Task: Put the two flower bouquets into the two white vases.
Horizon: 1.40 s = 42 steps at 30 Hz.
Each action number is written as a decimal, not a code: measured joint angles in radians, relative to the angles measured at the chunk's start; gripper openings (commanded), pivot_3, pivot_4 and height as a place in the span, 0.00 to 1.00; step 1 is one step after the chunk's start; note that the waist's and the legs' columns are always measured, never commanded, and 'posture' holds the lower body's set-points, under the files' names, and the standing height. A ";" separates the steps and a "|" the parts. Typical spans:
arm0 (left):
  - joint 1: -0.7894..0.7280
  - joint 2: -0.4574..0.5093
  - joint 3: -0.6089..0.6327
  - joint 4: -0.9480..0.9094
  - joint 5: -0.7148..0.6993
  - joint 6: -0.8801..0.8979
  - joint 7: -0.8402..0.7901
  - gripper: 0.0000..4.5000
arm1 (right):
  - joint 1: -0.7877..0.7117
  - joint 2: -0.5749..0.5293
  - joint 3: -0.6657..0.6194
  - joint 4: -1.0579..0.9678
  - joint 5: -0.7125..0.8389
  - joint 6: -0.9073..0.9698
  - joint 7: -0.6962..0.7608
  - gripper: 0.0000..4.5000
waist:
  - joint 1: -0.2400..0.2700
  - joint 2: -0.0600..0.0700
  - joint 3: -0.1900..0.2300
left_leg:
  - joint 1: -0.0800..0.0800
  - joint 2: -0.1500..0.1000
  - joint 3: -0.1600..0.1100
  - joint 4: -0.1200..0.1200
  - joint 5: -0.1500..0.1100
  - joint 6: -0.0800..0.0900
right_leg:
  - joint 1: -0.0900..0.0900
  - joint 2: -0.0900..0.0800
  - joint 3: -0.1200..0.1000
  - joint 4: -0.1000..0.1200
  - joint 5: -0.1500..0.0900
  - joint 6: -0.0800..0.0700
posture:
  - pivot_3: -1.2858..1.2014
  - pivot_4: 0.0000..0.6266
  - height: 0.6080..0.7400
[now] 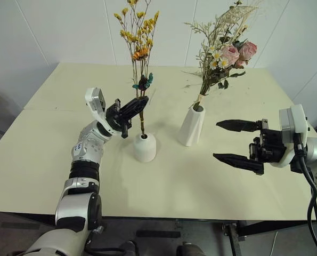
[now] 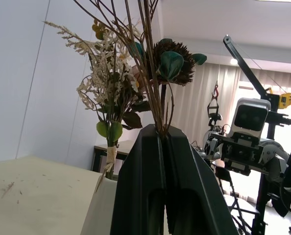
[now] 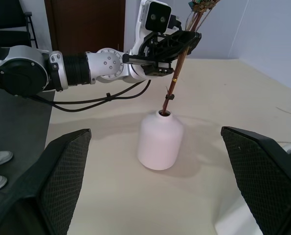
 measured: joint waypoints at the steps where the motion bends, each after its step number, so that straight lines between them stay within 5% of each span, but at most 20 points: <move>1: -0.001 -0.001 0.000 0.010 0.002 -0.002 0.000 0.00 | 0.000 0.000 0.000 0.000 0.001 0.000 0.001 1.00 | 0.000 0.000 0.000 | 0.000 0.000 0.000 0.000 0.000 0.000 | 0.000 0.000 0.000 0.000 0.000 0.000 | 0.52 0.24 1.00; 33: -0.017 -0.023 -0.019 0.089 0.074 -0.072 -0.045 0.00 | -0.109 -0.023 -0.026 0.076 0.045 0.040 0.077 1.00 | 0.000 0.000 0.000 | 0.000 0.000 0.000 0.000 0.000 0.001 | 0.000 0.000 0.000 0.000 0.000 0.000 | 0.52 0.24 1.00; 42: 0.004 -0.022 -0.019 0.088 0.085 -0.073 -0.033 0.56 | -0.109 -0.023 -0.026 0.079 0.035 0.039 0.077 1.00 | 0.000 0.000 0.000 | 0.000 0.000 0.000 0.000 0.000 0.001 | 0.000 0.000 0.000 0.000 0.000 0.000 | 0.52 0.24 1.00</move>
